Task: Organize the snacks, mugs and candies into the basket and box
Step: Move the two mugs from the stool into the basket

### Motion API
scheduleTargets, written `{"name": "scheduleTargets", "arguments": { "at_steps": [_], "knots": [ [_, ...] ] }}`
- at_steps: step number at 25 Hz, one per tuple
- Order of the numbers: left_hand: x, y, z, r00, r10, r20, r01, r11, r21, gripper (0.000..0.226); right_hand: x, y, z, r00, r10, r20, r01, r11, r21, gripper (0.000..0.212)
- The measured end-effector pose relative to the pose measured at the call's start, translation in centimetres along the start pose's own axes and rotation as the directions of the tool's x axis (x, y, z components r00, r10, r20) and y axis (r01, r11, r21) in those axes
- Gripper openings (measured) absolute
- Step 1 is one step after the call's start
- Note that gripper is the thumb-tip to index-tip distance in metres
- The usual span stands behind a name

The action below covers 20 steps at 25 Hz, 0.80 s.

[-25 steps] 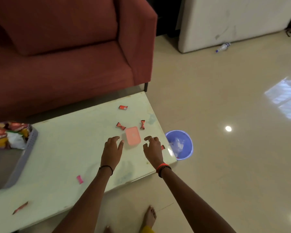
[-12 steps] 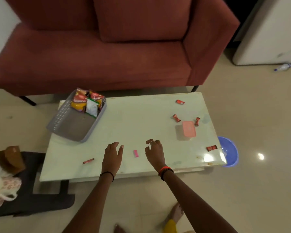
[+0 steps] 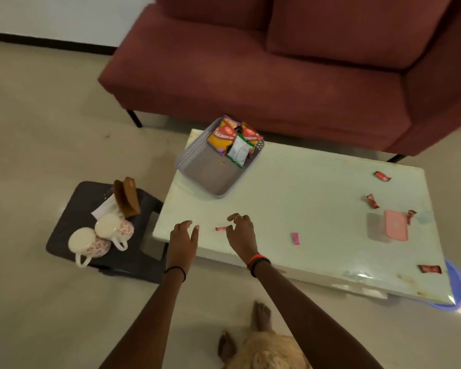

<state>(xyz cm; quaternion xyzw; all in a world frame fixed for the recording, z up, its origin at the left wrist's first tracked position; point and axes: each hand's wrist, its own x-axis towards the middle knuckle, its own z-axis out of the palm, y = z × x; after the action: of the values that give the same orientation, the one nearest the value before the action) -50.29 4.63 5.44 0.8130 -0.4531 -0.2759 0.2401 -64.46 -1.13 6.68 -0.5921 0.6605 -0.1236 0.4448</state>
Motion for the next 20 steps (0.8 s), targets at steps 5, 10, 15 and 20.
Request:
{"name": "scheduleTargets", "arguments": {
  "at_steps": [5, 10, 15, 20],
  "knots": [
    [2.8, -5.8, -5.0, 0.990, -0.097, -0.099, 0.094, 0.995, -0.038, 0.033, 2.0, -5.2, 5.8, 0.990, -0.086, 0.111, 0.092, 0.994, -0.054, 0.030],
    [6.4, -10.3, -8.6, 0.955, -0.201, -0.216, 0.206, 0.979, -0.002, 0.028, 4.3, -9.5, 12.0, 0.962, -0.139, 0.237, 0.155, 0.987, -0.051, 0.028],
    [9.2, -14.9, -11.8, 0.893, -0.286, -0.347, 0.322, 0.945, 0.049, 0.035, 6.0, -12.7, 18.5, 0.915, -0.169, 0.367, 0.214, 0.973, -0.087, 0.033],
    [10.2, -20.6, -14.6, 0.869, -0.374, -0.324, 0.432, 0.893, 0.127, 0.061, 6.9, -14.5, 24.1, 0.883, -0.150, 0.444, 0.196, 0.979, -0.058, 0.037]
  ]
}}
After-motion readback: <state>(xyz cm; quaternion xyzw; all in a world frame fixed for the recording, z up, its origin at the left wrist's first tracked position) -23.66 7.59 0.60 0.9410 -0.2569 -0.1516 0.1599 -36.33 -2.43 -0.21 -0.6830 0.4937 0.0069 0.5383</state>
